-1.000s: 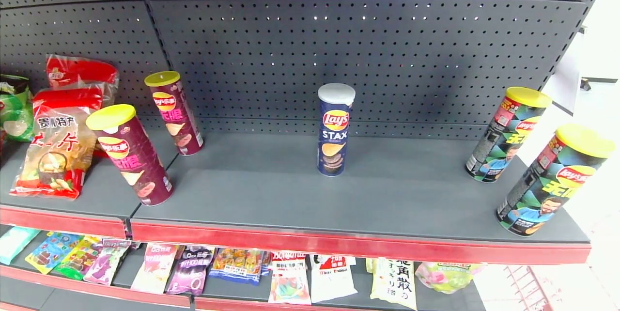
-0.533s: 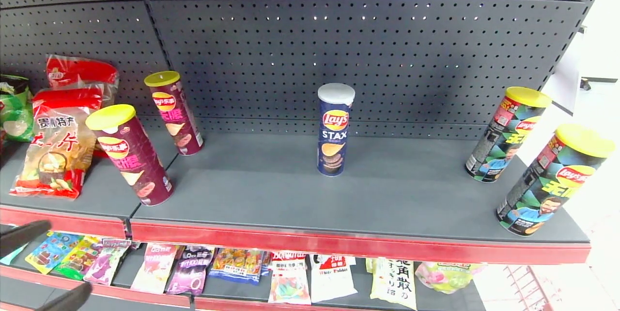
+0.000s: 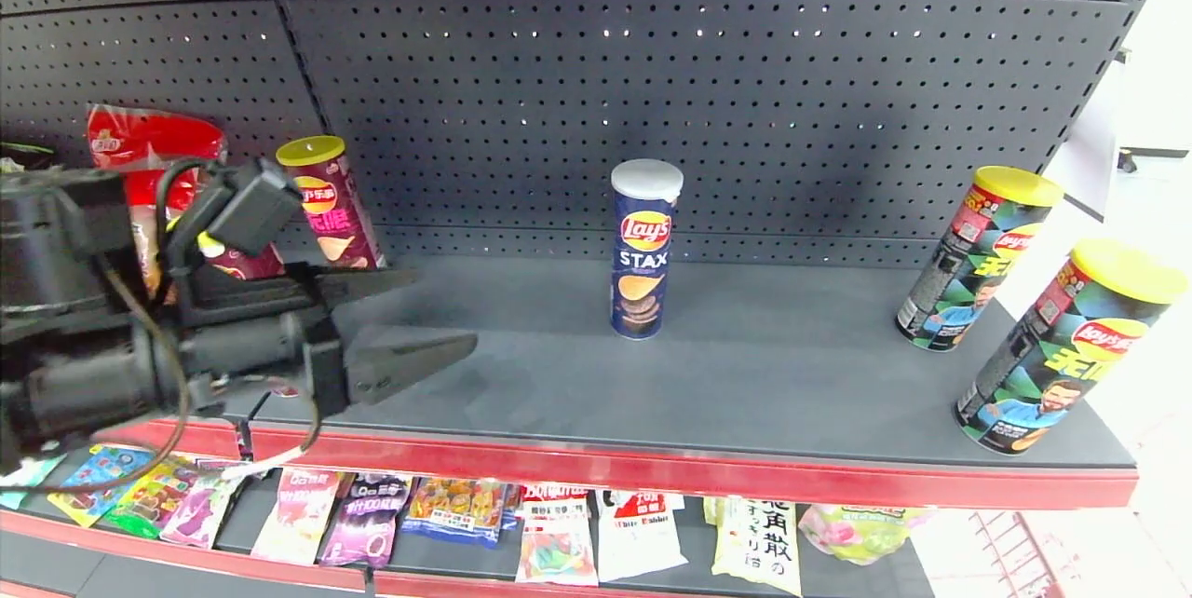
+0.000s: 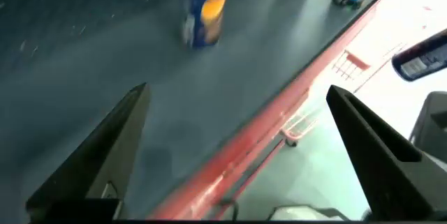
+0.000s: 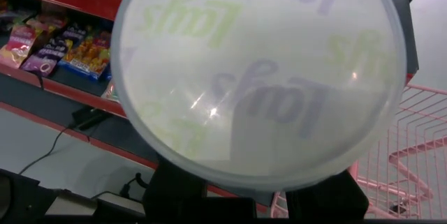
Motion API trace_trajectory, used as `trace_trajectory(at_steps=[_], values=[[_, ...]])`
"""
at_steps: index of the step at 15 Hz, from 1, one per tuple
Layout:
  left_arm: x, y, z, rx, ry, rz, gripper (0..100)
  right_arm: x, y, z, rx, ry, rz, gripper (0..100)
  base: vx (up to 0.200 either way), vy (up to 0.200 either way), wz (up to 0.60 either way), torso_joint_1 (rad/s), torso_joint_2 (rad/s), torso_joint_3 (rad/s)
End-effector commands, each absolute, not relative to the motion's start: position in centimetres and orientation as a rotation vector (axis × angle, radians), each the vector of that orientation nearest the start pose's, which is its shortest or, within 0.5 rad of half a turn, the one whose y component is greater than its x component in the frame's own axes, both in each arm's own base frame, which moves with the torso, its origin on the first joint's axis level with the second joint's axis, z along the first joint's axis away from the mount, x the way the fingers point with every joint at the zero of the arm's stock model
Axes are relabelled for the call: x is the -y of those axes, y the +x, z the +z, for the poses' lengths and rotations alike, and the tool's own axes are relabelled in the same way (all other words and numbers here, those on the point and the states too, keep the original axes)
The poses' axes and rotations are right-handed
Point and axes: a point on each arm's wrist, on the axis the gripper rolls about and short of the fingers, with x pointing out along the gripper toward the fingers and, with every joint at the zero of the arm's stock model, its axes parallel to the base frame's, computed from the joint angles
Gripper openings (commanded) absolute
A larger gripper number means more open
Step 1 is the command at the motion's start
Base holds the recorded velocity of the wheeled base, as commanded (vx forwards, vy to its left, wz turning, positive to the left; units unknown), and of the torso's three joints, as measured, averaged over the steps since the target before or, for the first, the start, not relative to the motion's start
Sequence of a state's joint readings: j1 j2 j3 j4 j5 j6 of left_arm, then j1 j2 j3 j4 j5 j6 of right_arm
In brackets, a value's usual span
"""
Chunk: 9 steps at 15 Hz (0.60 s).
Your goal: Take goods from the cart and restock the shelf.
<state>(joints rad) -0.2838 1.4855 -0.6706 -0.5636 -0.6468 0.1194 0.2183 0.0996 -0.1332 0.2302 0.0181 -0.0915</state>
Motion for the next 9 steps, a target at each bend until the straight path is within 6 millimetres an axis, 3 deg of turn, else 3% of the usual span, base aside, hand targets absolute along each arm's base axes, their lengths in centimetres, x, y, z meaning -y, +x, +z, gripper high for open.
trace_trajectory(at_steps=[1, 3, 4, 7, 9], values=[[12.6, 29.1, 17.8, -0.226, 0.067, -1.068, 100, 0.5, -2.5, 9.1, -0.187, -0.110, 0.244, 0, 0.000, 0.000, 0.00, 0.000, 0.00, 0.000], [14.4, 32.2, 17.9, -0.178, 0.089, -1.111, 100, 0.5, -2.5, 9.1, -0.187, -0.108, 0.243, 0, 0.000, 0.000, 0.00, 0.000, 0.00, 0.000], [14.9, 32.8, 17.8, -0.172, 0.092, -1.118, 100, 0.5, -2.5, 9.1, -0.187, -0.105, 0.242, 0, 0.000, 0.000, 0.00, 0.000, 0.00, 0.000], [16.5, 36.8, 16.2, -0.127, 0.157, -1.115, 100, 0.5, -2.5, 9.1, -0.188, -0.102, 0.240, 0, 0.000, 0.000, 0.00, 0.000, 0.00, 0.000], [17.1, 38.1, 16.5, -0.095, 0.163, -1.113, 100, 0.5, -2.5, 9.1, -0.188, -0.102, 0.239, 0, 0.000, 0.000, 0.00, 0.000, 0.00, 0.000]])
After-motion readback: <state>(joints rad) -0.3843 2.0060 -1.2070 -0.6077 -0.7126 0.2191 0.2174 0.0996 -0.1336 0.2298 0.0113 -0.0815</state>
